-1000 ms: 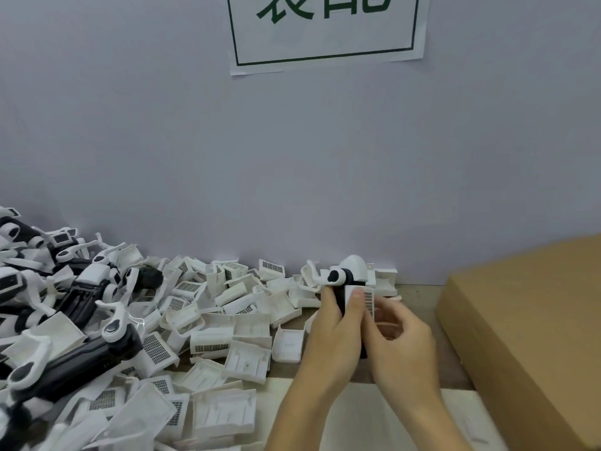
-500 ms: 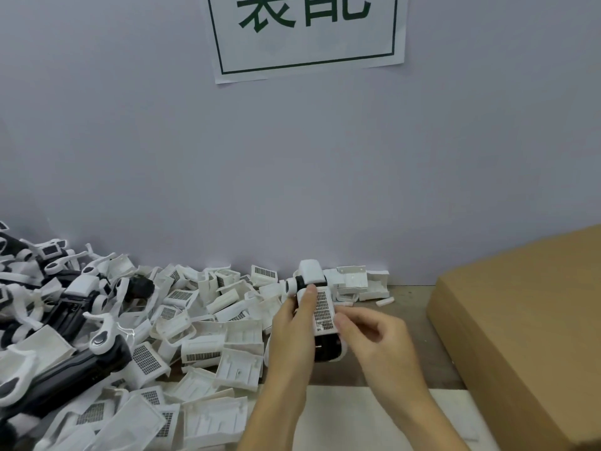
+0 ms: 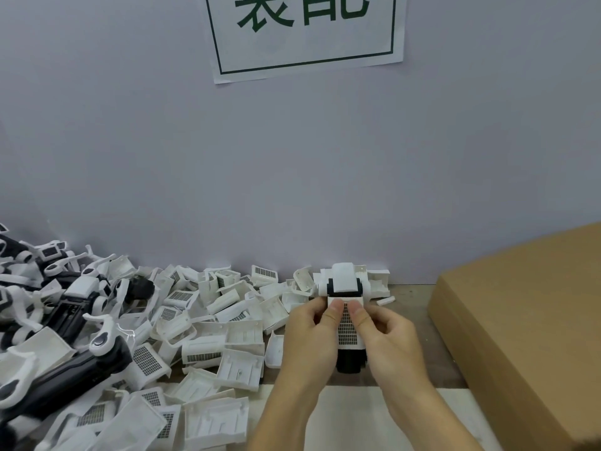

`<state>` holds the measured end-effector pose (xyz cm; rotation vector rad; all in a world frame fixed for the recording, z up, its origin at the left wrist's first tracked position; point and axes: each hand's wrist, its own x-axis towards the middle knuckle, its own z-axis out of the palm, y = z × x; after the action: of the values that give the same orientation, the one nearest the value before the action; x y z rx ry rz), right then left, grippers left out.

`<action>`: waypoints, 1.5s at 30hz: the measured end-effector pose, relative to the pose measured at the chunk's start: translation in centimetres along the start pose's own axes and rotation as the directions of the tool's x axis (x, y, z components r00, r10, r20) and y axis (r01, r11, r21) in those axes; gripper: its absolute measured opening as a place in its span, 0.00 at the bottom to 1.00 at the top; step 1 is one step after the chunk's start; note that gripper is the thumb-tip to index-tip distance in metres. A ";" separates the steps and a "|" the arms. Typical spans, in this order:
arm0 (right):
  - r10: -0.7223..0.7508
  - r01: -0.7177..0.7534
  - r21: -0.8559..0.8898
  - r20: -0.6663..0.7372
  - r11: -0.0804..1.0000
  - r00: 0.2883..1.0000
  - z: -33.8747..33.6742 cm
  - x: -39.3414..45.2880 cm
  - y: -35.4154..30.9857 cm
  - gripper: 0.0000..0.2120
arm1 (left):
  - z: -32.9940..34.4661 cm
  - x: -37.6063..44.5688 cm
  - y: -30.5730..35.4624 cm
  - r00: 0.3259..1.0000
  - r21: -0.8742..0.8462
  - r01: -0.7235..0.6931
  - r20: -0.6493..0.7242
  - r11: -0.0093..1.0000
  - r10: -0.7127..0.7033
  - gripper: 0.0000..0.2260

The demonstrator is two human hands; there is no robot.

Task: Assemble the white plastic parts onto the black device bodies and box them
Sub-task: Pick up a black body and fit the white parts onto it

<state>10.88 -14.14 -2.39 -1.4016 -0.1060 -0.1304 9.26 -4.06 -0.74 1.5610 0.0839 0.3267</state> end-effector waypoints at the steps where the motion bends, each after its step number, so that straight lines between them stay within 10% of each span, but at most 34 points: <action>1: -0.009 0.008 -0.008 -0.011 1.000 1.000 0.1 0.0 0.0 0.11 | 0.0 0.0 0.0 1.000 -0.002 -0.008 -0.006 1.000 0.008 0.11; 11: -0.004 0.003 0.166 0.007 0.986 1.000 -0.1 0.0 0.0 0.10 | -0.5 0.0 -0.3 0.999 0.090 -0.006 0.051 0.996 0.002 0.08; 25: -0.085 0.093 -0.040 0.162 0.995 0.983 -0.9 0.1 0.1 0.10 | -0.1 0.2 -0.8 0.993 0.051 0.110 -0.039 0.993 -0.108 0.13; 38: 0.022 -0.040 0.112 0.155 0.993 0.988 -1.2 0.4 -0.2 0.08 | -0.3 -0.1 -0.2 0.990 -0.084 0.093 0.113 0.992 -0.083 0.09; 45: -0.123 0.121 -0.105 -0.009 0.987 0.992 -0.6 0.6 0.2 0.09 | -0.2 -0.2 -0.1 0.996 -0.022 0.054 0.067 0.998 -0.053 0.08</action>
<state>11.54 -14.77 -2.55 -1.4987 -0.1749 -0.2514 9.02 -3.91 -0.83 1.5415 0.0697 0.2328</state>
